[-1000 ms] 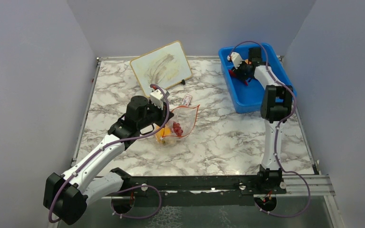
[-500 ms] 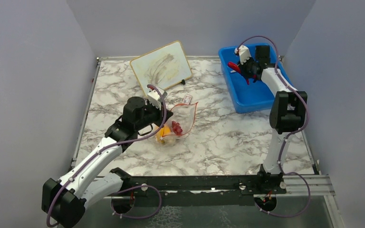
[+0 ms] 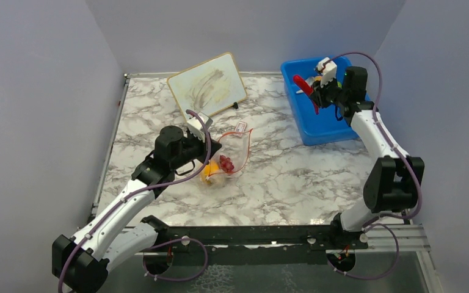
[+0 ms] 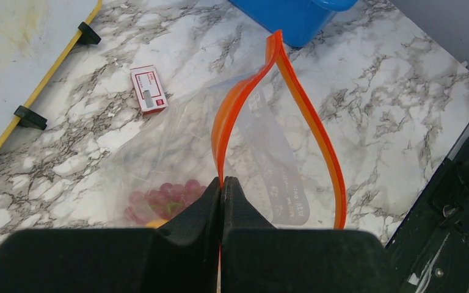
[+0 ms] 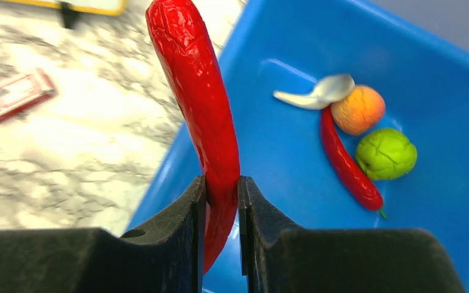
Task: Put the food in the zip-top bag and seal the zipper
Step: Pick up the fake vegetable from the bin, then place the fake vegetable in the zipper food storage bag.
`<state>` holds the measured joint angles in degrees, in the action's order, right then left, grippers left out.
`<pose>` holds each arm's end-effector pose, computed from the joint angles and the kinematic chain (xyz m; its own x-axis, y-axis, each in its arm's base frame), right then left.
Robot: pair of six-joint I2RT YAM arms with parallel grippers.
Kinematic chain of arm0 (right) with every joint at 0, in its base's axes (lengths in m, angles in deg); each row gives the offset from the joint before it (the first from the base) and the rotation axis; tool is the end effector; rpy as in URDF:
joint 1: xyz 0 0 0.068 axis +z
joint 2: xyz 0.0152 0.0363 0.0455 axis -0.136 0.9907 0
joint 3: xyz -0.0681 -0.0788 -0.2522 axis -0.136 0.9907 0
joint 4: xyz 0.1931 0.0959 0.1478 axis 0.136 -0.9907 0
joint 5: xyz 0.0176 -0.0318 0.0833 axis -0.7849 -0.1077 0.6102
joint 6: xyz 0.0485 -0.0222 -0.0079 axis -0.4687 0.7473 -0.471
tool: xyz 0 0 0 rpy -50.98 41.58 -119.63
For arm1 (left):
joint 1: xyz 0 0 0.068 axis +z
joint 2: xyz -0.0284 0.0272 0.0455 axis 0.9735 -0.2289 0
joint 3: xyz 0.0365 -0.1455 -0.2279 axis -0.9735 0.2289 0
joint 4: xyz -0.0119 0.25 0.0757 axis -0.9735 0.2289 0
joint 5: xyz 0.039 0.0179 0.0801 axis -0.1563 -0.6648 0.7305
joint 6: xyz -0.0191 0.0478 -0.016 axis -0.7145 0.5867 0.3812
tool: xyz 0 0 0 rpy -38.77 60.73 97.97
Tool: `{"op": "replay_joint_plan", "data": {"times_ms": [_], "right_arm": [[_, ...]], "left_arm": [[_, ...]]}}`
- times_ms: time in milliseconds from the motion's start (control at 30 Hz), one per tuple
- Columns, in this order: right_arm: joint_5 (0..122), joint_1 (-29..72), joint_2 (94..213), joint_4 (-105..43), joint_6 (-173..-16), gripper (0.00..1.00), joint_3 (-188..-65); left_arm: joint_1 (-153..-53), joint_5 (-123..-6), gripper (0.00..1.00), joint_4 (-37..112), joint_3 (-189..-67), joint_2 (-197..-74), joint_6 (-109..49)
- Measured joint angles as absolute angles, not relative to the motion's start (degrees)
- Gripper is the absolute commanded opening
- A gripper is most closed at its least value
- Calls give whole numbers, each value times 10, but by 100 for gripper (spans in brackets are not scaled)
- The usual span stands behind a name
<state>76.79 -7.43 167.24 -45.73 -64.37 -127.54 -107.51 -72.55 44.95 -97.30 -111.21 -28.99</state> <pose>0.3815 0.0166 0.3017 -0.3693 -0.3625 -0.8557 -0.5240 0.8417 -0.1304 0.1766 -0.1168 0.3065 -0.3622 0.0116 -0.9320 0.6698 0.6986 -0.2517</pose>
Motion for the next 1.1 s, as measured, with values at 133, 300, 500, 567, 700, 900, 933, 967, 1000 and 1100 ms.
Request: {"op": "replay_joint_plan", "data": {"times_ms": [133,300,500,567,700,900,933,967,1000,1100], "right_arm": [[833,-70,1576,-406,-655,18,-1197],[913,-58,1494,-354,-657,19,-1140],[990,-24,1435,-296,-652,20,-1080],[1024,-7,1422,-269,-652,20,-1061],[1090,35,1406,-232,-631,20,-1033],[1143,104,1406,-249,-537,21,-1033],[1152,111,1406,-247,-525,21,-1032],[1162,117,1406,-242,-518,21,-1031],[1172,123,1406,-236,-510,21,-1027],[1201,145,1406,-217,-492,21,-1015]], "left_arm": [[-1075,-727,0,450,-973,-1110,-290],[-1075,-734,0,450,-968,-1107,-291],[-1075,-737,0,450,-967,-1107,-293],[-1075,-737,0,450,-967,-1107,-293],[-1075,-737,0,450,-967,-1107,-295],[-1075,-738,0,450,-967,-1107,-295],[-1075,-738,0,450,-967,-1107,-295],[-1075,-739,0,450,-967,-1107,-295],[-1075,-739,0,450,-967,-1107,-295],[-1075,-743,0,450,-967,-1107,-295]]}}
